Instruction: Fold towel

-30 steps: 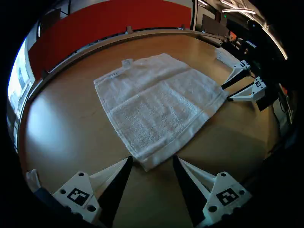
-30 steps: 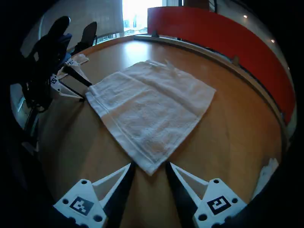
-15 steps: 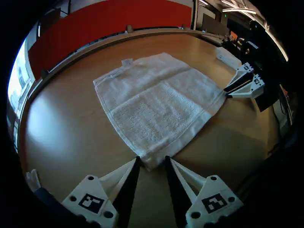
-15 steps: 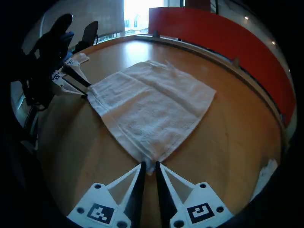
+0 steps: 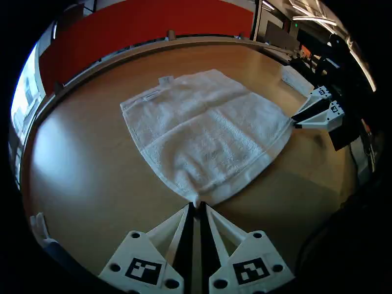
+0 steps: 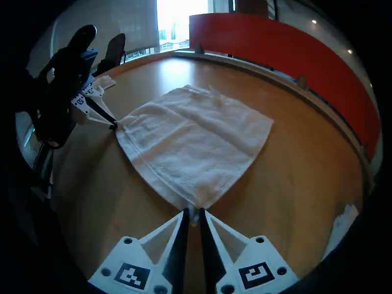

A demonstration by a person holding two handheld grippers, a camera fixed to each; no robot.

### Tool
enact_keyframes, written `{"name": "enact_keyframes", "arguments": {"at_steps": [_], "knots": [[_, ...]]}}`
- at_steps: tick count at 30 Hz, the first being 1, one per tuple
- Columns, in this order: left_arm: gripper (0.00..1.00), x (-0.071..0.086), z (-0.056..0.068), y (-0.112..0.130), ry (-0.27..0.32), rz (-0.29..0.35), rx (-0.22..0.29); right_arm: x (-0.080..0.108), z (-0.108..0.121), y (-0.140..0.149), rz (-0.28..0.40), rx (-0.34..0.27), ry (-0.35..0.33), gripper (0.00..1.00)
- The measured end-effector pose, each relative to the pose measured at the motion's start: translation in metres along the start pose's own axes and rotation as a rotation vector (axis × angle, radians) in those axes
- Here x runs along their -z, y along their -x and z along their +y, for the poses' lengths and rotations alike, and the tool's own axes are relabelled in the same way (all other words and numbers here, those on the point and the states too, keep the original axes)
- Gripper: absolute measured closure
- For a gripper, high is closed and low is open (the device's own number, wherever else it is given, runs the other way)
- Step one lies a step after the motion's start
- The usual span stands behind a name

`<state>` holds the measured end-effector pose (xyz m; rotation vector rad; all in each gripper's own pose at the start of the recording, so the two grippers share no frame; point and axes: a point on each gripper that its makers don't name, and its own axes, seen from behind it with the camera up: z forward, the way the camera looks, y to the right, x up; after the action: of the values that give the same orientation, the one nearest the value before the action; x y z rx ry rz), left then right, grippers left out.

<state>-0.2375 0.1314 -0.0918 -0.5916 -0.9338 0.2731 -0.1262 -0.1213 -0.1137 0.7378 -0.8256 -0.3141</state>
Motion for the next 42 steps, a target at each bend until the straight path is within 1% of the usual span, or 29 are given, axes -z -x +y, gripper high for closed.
{"name": "enact_keyframes", "arguments": {"at_steps": [7,13,18,27,36,42], "knots": [[0.92,0.007,-0.003,-0.008,-0.009,0.013,0.002,0.005,-0.003,-0.008,0.022,-0.008,-0.003,0.84],[0.92,0.019,-0.007,-0.019,-0.015,0.031,0.019,0.014,-0.003,-0.024,0.057,-0.024,0.008,0.84],[0.92,0.031,-0.008,-0.026,-0.021,0.038,0.029,0.027,-0.005,-0.039,0.091,-0.027,0.015,0.84],[0.92,0.056,0.0,-0.035,-0.005,0.026,0.058,0.055,-0.008,-0.063,0.137,-0.033,0.022,0.84],[0.92,0.08,0.008,-0.044,0.012,0.036,0.096,0.081,-0.013,-0.08,0.17,-0.039,0.022,0.84],[0.92,0.093,0.013,-0.05,0.019,0.034,0.095,0.094,-0.018,-0.084,0.179,-0.033,0.021,0.84]]}}
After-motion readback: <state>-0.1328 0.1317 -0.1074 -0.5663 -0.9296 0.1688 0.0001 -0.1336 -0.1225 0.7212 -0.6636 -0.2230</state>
